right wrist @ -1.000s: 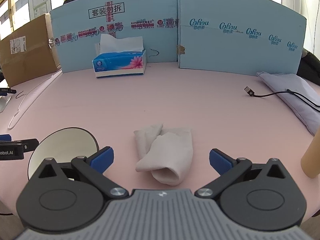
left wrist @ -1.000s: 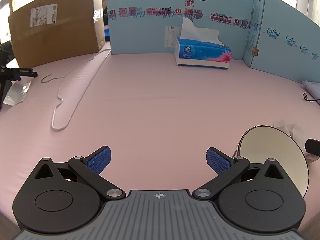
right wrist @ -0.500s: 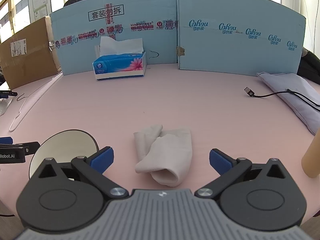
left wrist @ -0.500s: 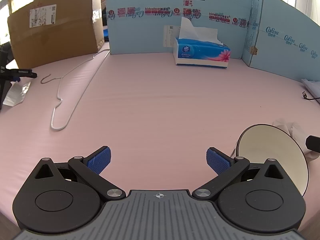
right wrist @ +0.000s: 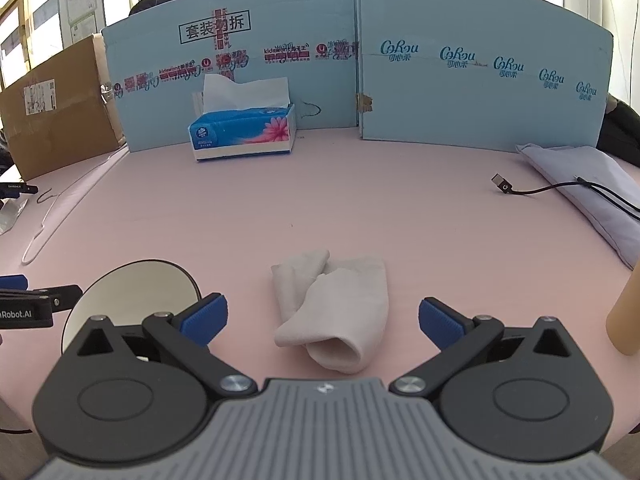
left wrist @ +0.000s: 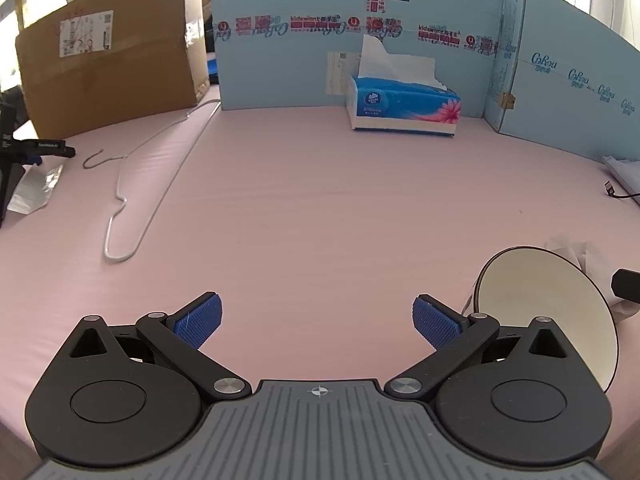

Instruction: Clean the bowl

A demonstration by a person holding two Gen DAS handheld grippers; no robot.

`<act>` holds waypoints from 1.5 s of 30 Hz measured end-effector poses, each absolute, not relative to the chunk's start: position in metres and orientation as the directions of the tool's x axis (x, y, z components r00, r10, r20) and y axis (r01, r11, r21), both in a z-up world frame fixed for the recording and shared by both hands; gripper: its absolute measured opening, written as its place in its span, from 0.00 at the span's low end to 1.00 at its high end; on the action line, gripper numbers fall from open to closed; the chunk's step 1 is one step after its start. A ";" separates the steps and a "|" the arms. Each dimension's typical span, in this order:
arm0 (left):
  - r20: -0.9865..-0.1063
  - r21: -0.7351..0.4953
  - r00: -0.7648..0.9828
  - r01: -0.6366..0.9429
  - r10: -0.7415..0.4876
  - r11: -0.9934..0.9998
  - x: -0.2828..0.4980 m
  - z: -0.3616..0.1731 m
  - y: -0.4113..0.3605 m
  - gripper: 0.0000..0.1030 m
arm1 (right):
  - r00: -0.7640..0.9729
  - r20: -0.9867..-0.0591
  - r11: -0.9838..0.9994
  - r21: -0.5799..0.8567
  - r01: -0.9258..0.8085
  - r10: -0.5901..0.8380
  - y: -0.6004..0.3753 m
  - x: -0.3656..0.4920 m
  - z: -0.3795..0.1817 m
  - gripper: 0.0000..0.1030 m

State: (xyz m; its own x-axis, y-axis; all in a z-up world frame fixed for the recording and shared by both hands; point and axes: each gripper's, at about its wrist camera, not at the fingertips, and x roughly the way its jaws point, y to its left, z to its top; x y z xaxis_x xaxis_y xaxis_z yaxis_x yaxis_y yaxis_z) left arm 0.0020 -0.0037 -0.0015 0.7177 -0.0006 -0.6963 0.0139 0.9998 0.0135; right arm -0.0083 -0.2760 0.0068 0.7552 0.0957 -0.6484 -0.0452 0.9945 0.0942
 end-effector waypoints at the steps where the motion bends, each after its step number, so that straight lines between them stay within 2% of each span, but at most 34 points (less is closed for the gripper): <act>1: -0.697 0.014 0.718 0.015 -0.001 1.000 0.002 -0.002 -0.004 1.00 | 0.755 -0.649 0.994 0.095 -0.045 0.096 -0.276 -0.008 0.007 1.00; 45: -0.704 0.030 0.710 0.041 -0.008 0.999 0.001 -0.003 -0.008 1.00 | 0.754 -0.651 0.995 0.089 -0.044 0.091 -0.274 -0.006 0.011 1.00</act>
State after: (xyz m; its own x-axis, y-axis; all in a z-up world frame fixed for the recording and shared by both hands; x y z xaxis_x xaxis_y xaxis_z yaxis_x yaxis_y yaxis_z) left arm 0.0013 -0.0076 -0.0026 0.7099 -0.0077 -0.7042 0.0406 0.9987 0.0301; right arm -0.0056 -0.2744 0.0107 0.7538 0.0912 -0.6508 -0.0435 0.9951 0.0890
